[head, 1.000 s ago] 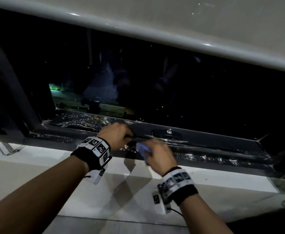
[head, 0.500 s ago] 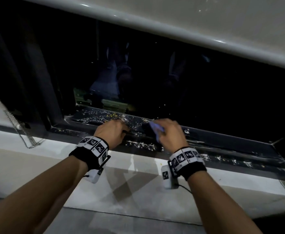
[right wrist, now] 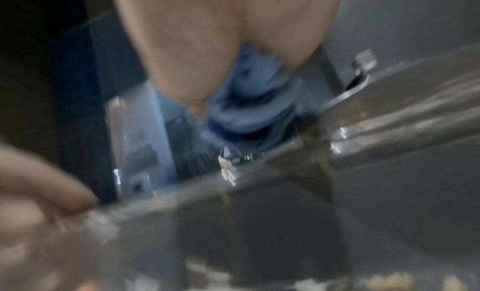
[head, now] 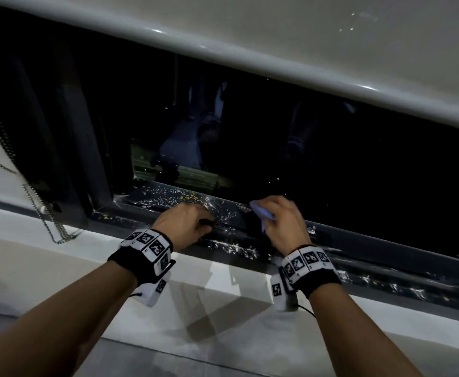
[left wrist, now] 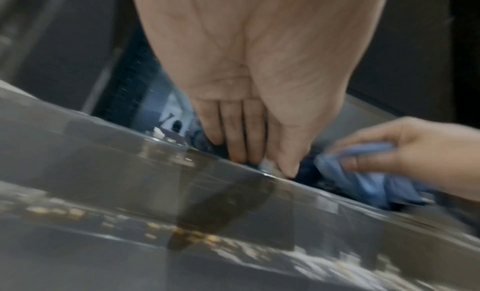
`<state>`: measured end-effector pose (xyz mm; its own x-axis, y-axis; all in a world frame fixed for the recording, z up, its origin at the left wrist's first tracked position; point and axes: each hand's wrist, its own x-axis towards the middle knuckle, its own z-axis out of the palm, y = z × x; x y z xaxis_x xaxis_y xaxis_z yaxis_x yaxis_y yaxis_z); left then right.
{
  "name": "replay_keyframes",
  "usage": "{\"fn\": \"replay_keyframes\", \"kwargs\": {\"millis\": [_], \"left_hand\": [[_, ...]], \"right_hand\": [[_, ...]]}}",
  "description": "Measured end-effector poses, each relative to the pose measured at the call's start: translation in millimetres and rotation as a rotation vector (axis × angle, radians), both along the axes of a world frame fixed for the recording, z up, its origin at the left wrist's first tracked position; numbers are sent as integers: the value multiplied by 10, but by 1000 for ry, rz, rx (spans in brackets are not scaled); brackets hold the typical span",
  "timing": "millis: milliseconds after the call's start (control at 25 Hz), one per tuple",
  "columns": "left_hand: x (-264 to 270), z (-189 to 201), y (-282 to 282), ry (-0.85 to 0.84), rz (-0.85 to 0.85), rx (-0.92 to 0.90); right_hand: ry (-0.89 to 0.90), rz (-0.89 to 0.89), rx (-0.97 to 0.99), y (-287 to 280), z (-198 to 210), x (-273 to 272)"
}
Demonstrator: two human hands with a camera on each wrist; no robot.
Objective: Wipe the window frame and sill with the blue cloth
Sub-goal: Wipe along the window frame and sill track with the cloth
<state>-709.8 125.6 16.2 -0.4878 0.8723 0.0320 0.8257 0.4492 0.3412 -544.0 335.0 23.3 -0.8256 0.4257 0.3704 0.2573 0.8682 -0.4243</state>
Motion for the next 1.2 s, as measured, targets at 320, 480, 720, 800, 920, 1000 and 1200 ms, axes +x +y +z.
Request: {"fn": "replay_keyframes", "kwargs": {"millis": [320, 480, 720, 800, 920, 1000, 1200], "left_hand": [[-509, 32, -306, -2, 262, 0], [-580, 60, -294, -8, 307, -50], [-553, -42, -314, -19, 344, 40], [-540, -86, -322, -38, 321, 78], [-535, -114, -331, -76, 390, 117], [-554, -138, -340, -47, 396, 115], [-569, 12, -352, 5, 308, -8]], "right_hand": [[-177, 162, 0, 1, -46, -216], [-126, -66, 224, 119, 21, -280], [-138, 418, -35, -107, -104, -330], [-89, 515, -204, 4, 5, -303], [-70, 80, 9, 141, -38, -352], [-268, -48, 204, 6, -138, -387], [-208, 436, -69, -400, 28, -460]]}}
